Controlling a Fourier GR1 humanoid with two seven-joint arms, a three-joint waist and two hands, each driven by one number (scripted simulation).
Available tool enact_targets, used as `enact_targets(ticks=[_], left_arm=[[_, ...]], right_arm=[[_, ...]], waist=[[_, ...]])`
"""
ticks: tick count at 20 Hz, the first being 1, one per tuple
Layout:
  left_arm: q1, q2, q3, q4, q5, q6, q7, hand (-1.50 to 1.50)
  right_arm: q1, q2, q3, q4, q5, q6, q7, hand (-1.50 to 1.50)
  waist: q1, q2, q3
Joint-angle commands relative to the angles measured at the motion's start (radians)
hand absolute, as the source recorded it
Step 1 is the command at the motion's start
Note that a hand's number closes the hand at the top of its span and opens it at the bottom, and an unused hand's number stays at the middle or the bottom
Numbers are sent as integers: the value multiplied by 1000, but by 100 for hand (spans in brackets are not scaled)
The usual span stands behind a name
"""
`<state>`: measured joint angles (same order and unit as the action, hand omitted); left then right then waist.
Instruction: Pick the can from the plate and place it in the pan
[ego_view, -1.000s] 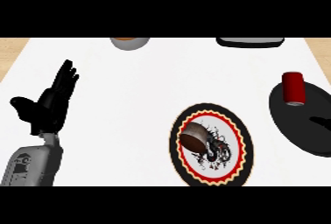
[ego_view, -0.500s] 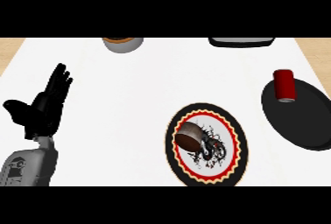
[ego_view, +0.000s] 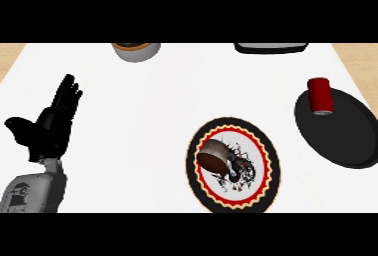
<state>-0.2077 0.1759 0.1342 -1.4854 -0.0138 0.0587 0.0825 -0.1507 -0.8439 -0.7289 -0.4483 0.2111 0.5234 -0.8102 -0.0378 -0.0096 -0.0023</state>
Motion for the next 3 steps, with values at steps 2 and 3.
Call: enact_targets(ticks=[2, 3], left_arm=[[67, 0, -3, -46, 11, -19, -12, 0], [60, 9, 7, -28, 20, -33, -37, 0]], right_arm=[[123, 10, 9, -114, -61, 200, -115, -150], [146, 26, 19, -132, -60, 174, -142, -150]], waist=[[11, -2, -1], [15, 2, 0]])
